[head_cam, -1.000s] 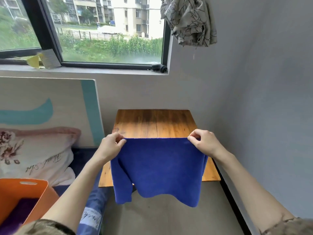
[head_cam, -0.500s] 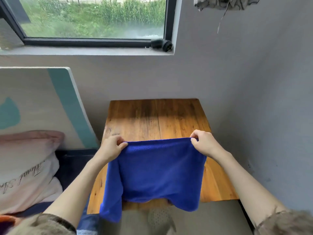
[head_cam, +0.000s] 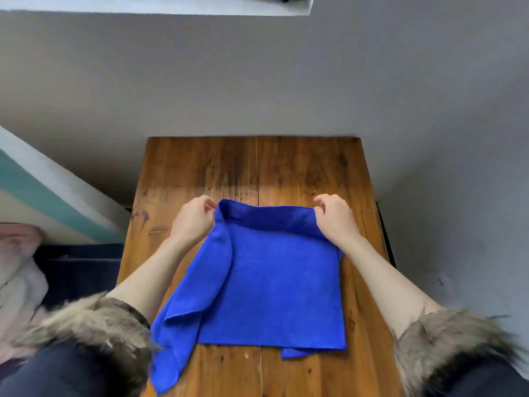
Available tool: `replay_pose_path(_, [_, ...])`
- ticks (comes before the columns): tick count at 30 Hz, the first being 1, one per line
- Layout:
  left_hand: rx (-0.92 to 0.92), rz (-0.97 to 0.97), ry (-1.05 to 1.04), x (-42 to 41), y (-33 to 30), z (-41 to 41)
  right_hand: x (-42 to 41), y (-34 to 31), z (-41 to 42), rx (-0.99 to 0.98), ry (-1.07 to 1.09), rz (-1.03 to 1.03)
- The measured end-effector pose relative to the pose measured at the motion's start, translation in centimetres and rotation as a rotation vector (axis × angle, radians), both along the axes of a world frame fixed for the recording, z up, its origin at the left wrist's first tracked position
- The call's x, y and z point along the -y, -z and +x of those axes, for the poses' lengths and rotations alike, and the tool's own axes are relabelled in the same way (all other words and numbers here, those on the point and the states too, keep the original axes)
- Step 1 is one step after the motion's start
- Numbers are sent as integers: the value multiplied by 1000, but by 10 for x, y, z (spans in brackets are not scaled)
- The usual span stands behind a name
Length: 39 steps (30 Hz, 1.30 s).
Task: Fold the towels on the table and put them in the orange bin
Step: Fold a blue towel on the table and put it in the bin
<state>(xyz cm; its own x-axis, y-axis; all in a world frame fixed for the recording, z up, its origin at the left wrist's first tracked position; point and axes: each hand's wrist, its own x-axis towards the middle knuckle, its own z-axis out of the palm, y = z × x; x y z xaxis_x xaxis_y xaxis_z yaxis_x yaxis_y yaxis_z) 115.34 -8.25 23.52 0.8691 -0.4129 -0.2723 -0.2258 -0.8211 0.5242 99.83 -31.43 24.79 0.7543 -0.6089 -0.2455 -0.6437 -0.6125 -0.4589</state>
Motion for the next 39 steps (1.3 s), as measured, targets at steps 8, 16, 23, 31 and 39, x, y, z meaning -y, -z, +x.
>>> replay_pose_path(8, [-149,185,214,-56,78,-69,-69,76,-12,-220,-258,140])
replay_pose_path(16, [81,217,499,-97,100,-101,-157,119,-20,-384,-286,26])
replay_pose_path(23, [-10,-115,215,-131,90,-53,-180,122,-23,-516,-200,10])
replay_pose_path(31, [-91,-212,-278,-161,68,74,-188,117,-15,-581,-139,6])
replay_pose_path(39, [132,44,168,-163,94,42,-208,119,1,-531,-162,-43])
